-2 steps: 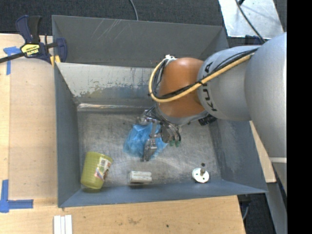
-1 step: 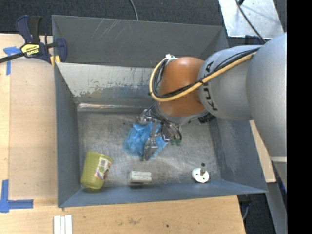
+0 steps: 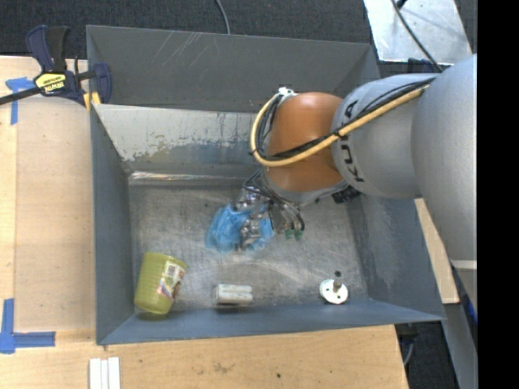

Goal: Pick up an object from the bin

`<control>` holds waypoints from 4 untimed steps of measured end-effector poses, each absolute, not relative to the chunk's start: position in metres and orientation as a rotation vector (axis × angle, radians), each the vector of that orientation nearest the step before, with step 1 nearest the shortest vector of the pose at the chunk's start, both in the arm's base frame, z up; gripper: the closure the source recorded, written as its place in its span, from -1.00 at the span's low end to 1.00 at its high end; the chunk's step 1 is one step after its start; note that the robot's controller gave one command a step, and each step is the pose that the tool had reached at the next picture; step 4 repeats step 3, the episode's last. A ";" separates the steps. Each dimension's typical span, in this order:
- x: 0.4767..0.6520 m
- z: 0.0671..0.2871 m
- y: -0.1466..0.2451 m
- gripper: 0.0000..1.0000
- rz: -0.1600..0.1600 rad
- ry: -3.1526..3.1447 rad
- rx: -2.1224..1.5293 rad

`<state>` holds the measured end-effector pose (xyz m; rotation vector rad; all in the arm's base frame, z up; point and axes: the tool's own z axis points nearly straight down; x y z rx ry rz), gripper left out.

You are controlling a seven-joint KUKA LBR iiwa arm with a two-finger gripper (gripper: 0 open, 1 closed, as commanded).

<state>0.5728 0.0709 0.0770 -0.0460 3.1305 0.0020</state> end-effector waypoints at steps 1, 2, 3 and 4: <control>0.573 0.077 0.071 1.00 0.002 3.131 -0.037; 0.573 0.078 0.071 1.00 0.001 3.131 -0.036; 0.572 0.081 0.071 1.00 0.001 3.134 -0.038; 0.572 0.081 0.071 1.00 0.001 3.134 -0.038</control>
Offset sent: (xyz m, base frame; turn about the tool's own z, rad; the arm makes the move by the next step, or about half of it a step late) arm 0.0001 -0.0001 0.0078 0.0000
